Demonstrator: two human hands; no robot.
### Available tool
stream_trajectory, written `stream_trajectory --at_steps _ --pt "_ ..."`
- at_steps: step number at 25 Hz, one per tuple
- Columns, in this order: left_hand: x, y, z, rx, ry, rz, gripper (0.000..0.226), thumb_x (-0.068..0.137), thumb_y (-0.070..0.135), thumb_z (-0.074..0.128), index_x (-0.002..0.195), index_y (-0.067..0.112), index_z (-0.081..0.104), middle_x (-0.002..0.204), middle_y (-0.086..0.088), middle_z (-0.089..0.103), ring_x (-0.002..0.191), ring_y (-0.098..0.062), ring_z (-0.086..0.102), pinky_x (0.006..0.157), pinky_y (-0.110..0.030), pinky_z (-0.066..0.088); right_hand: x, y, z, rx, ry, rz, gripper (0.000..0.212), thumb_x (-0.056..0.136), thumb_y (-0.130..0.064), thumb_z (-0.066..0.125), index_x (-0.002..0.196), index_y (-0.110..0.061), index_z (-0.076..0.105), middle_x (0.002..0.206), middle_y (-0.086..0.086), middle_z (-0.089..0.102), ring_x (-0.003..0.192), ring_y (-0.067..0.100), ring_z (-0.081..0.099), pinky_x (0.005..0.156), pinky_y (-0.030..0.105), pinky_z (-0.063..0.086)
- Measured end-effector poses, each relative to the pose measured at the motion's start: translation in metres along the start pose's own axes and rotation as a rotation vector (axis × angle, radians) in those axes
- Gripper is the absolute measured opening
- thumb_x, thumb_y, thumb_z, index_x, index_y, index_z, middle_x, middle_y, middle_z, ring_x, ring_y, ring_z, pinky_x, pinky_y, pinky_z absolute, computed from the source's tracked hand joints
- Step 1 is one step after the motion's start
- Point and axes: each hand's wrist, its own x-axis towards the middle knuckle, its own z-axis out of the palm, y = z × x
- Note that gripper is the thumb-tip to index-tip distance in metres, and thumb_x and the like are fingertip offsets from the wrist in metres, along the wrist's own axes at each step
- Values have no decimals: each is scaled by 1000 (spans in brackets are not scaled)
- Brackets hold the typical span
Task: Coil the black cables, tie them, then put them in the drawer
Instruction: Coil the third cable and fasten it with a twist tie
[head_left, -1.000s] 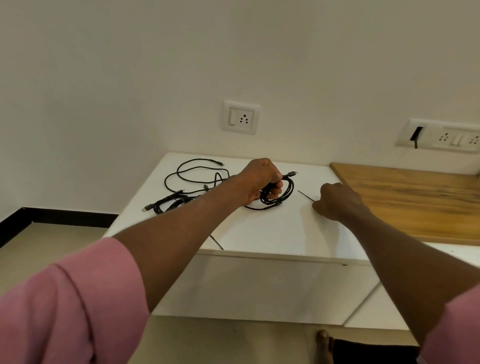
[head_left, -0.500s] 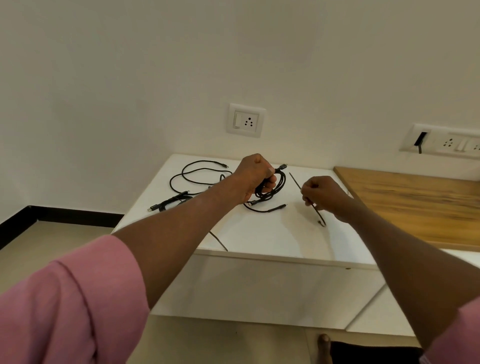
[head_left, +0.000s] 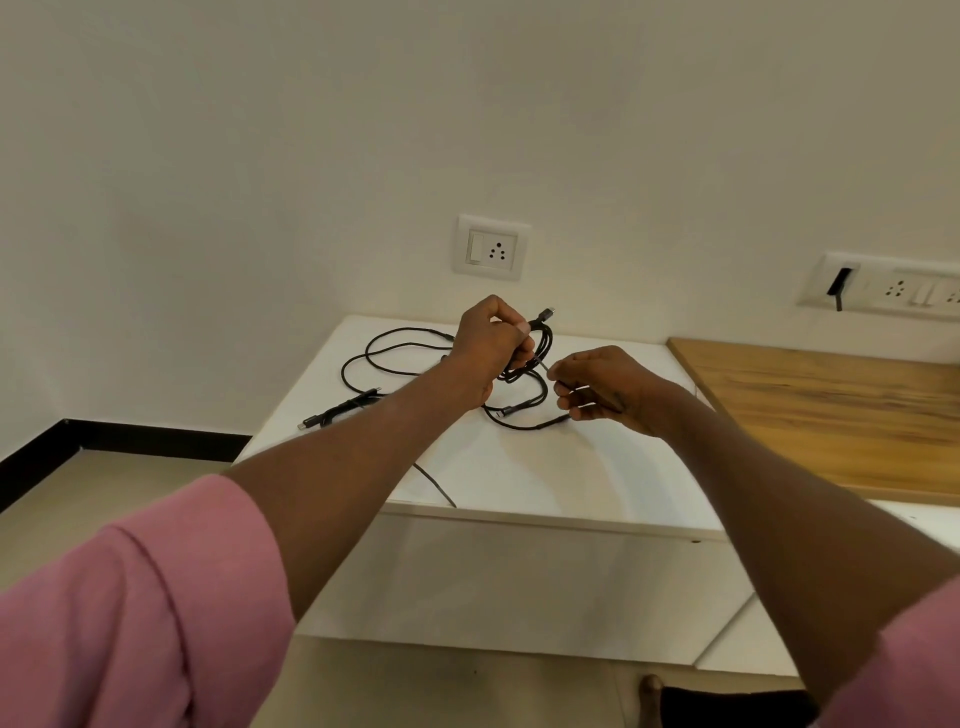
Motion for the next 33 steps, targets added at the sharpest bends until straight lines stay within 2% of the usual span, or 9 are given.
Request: stream_trajectory --at_steps 3,6,10,13,16,19,24,28,33 --pt "-2 2 4 55 -33 4 12 99 -3 56 99 9 56 74 -11 67 56 -17 62 56 -23 54 5 -8 13 123 38 -9 17 97 -15 68 106 -2 73 83 9 66 71 17 69 66 30 56" --pt "0 7 5 71 -33 -75 10 97 -1 59 98 7 53 72 -10 68 46 -12 61 52 -18 54 8 -11 21 157 74 -30 19 99 -16 67 111 -3 73 88 7 69 74 15 69 65 29 54" --pt "-1 8 3 68 -32 -81 12 100 -2 57 100 10 52 72 -11 64 49 -13 57 52 -22 50 11 -13 26 207 148 -37 19 102 -15 62 114 -4 72 92 8 68 69 13 68 62 28 55" --pt "-1 7 3 63 -24 -66 14 101 -4 51 100 10 56 72 -11 62 42 -4 57 48 -21 45 11 -13 29 215 165 -34 21 102 -13 63 114 0 72 85 8 66 63 12 62 60 28 54" --pt "2 7 4 22 -8 -86 12 102 3 50 95 12 55 70 -9 60 51 -13 49 51 -25 41 9 -16 32 242 181 -38 14 101 -12 64 108 -3 73 81 7 64 59 12 56 56 26 52" --pt "5 8 6 -9 18 -162 15 104 9 49 92 8 57 68 -8 57 51 -15 43 51 -25 39 9 -18 34 241 200 -48 10 101 -12 64 103 -6 72 80 7 63 58 11 53 53 25 49" --pt "8 4 -1 -62 -2 -307 16 106 10 51 96 3 62 72 -10 59 54 -16 46 53 -25 42 6 -17 37 156 197 -23 10 102 -15 63 103 -10 72 82 4 64 55 9 53 48 21 43" --pt "9 8 -2 -20 -17 -260 15 104 8 49 99 6 63 68 -9 61 50 -15 46 46 -23 40 4 -18 36 146 175 -19 15 101 -14 64 109 -6 73 84 6 67 54 10 55 47 21 42" --pt "15 4 -6 19 138 -121 9 100 6 53 97 12 59 73 -11 66 49 -15 47 47 -26 38 -2 -25 35 258 50 -73 17 101 -17 62 116 -12 69 90 6 74 59 14 61 49 24 46"
